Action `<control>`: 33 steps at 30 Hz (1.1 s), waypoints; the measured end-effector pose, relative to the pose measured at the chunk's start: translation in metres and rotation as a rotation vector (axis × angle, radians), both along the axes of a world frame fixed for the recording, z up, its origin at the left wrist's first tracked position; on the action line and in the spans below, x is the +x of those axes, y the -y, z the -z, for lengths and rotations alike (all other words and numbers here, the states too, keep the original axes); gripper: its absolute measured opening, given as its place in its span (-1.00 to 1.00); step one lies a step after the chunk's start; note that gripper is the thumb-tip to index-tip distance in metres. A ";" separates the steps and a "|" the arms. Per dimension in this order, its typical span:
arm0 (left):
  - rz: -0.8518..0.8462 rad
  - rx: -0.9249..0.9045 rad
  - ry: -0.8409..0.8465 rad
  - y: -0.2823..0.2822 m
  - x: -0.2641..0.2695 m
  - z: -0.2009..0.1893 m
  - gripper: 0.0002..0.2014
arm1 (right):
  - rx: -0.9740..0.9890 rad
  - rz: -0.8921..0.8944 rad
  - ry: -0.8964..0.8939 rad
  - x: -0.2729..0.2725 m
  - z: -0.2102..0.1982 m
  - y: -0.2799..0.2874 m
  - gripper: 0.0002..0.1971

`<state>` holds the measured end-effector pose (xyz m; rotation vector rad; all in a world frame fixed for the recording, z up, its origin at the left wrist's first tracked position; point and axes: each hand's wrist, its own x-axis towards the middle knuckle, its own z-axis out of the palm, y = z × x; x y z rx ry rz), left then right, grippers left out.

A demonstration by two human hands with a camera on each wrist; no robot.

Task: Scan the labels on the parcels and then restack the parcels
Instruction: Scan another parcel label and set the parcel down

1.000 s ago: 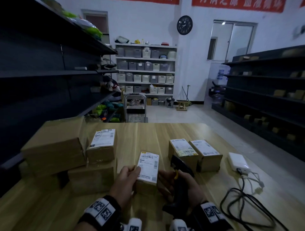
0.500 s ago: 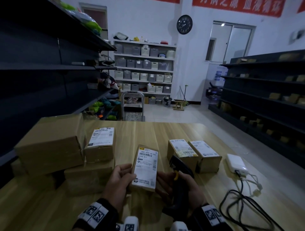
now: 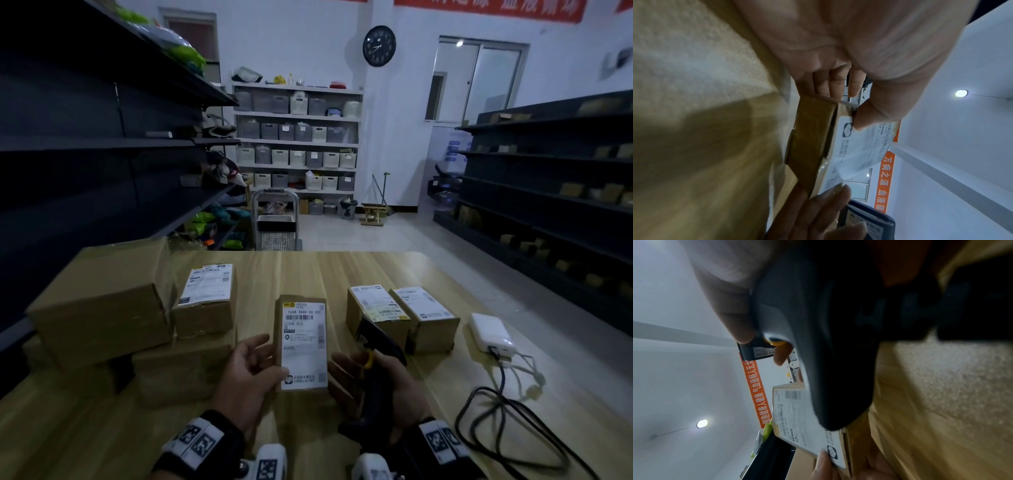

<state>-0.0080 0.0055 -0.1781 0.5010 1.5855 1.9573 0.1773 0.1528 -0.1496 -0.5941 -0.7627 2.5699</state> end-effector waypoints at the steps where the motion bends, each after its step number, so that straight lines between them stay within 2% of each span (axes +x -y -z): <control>1: -0.008 -0.001 -0.009 -0.001 -0.001 0.001 -0.35 | -0.002 0.019 0.005 -0.001 0.000 0.000 -0.71; 6: -0.038 0.003 -0.014 -0.003 -0.005 0.004 -0.29 | 0.019 0.043 -0.016 -0.001 -0.001 -0.002 -0.71; 12: -0.047 0.007 -0.014 -0.004 -0.008 0.005 -0.30 | 0.027 0.026 0.010 0.004 0.000 -0.002 -0.72; 15: -0.043 0.000 -0.029 -0.004 -0.008 0.005 -0.29 | 0.072 0.044 0.108 0.009 -0.007 0.005 -0.75; 18: -0.036 -0.005 -0.015 -0.004 -0.006 0.003 -0.28 | 0.247 0.057 0.276 0.016 -0.021 0.009 -0.79; 21: -0.012 -0.012 -0.003 -0.001 -0.004 0.000 -0.27 | 0.399 0.048 0.367 0.025 -0.040 0.011 -0.81; 26: 0.006 -0.036 -0.001 0.004 -0.002 -0.007 -0.28 | 0.448 0.003 0.466 0.042 -0.068 0.023 -0.84; 33: 0.007 -0.057 -0.004 0.008 0.004 -0.017 -0.32 | 0.502 0.059 0.496 0.053 -0.084 0.040 -0.85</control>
